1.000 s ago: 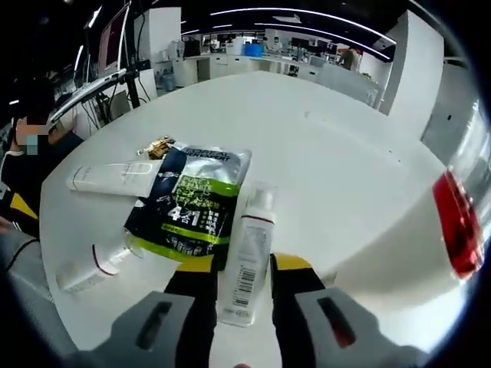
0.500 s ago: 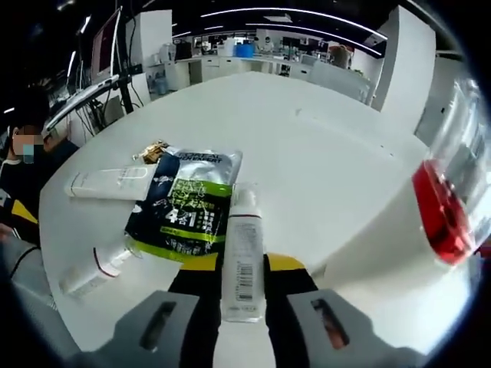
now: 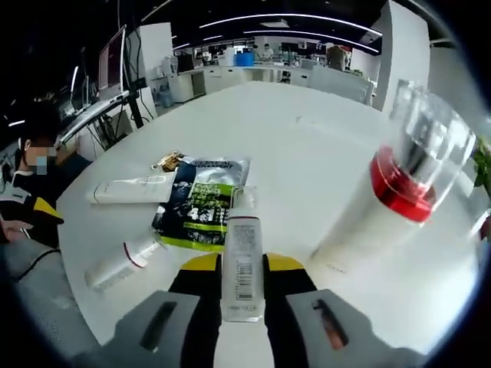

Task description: Arrange the skincare products in the storage area until every visible bottle or jar stands upright without overlapping.

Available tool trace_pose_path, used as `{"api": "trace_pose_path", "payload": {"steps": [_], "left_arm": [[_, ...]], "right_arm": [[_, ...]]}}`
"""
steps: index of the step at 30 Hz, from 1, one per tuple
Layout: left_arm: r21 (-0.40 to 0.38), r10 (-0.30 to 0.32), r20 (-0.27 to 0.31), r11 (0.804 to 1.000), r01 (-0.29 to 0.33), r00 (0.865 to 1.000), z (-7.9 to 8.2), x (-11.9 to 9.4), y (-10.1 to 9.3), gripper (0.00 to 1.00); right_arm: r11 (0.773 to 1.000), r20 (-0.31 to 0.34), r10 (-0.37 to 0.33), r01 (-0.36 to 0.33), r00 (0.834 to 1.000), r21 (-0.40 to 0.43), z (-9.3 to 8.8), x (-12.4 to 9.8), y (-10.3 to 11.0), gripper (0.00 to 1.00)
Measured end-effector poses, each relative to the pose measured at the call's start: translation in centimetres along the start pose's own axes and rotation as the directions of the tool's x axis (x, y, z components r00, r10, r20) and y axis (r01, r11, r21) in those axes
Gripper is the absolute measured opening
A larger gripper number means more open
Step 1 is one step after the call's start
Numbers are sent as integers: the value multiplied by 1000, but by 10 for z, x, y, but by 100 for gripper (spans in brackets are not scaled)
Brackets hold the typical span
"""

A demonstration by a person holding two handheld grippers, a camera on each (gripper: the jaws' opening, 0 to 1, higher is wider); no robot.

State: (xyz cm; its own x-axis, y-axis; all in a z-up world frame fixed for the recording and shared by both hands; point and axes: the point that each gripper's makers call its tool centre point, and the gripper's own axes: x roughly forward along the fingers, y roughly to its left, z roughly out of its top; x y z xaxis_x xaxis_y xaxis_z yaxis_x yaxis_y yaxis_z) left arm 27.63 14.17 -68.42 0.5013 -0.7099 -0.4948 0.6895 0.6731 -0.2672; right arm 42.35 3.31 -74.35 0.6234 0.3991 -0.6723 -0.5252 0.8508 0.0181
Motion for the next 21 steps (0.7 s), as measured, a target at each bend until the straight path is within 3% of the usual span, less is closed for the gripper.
{"api": "trace_pose_path", "payload": {"steps": [6, 15, 21], "left_arm": [[-133, -28, 108, 990, 43, 994, 29, -2, -2, 90], [-172, -71, 156, 980, 97, 985, 52, 0, -11, 89], [-197, -103, 196, 970, 142, 975, 69, 1, -19, 88]], "right_arm": [[997, 83, 24, -30, 996, 73, 7, -26, 7, 19], [983, 196, 57, -89, 979, 158, 15, -66, 16, 19], [963, 270, 119, -177, 956, 202, 19, -90, 32, 19]]}}
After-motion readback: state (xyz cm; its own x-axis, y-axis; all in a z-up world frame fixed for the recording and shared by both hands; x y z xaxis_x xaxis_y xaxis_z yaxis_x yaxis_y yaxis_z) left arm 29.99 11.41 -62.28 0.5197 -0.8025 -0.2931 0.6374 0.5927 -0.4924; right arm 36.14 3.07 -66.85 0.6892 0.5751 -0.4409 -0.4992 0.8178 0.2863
